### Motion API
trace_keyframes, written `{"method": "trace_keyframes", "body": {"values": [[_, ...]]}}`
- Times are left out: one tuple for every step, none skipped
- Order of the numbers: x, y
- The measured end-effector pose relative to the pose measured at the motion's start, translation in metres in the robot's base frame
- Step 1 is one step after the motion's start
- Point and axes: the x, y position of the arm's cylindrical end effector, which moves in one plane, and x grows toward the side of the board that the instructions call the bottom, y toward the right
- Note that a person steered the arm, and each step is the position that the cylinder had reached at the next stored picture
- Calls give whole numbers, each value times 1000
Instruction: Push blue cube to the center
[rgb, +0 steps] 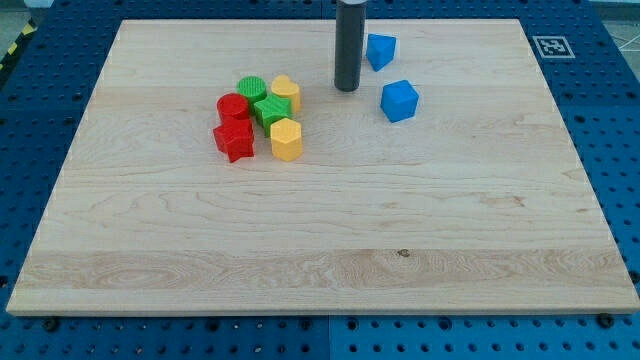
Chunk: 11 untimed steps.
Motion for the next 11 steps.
{"method": "trace_keyframes", "body": {"values": [[-15, 27], [4, 62], [28, 60], [42, 42], [43, 38], [42, 73], [42, 121], [51, 152], [63, 137], [75, 106], [86, 73]]}}
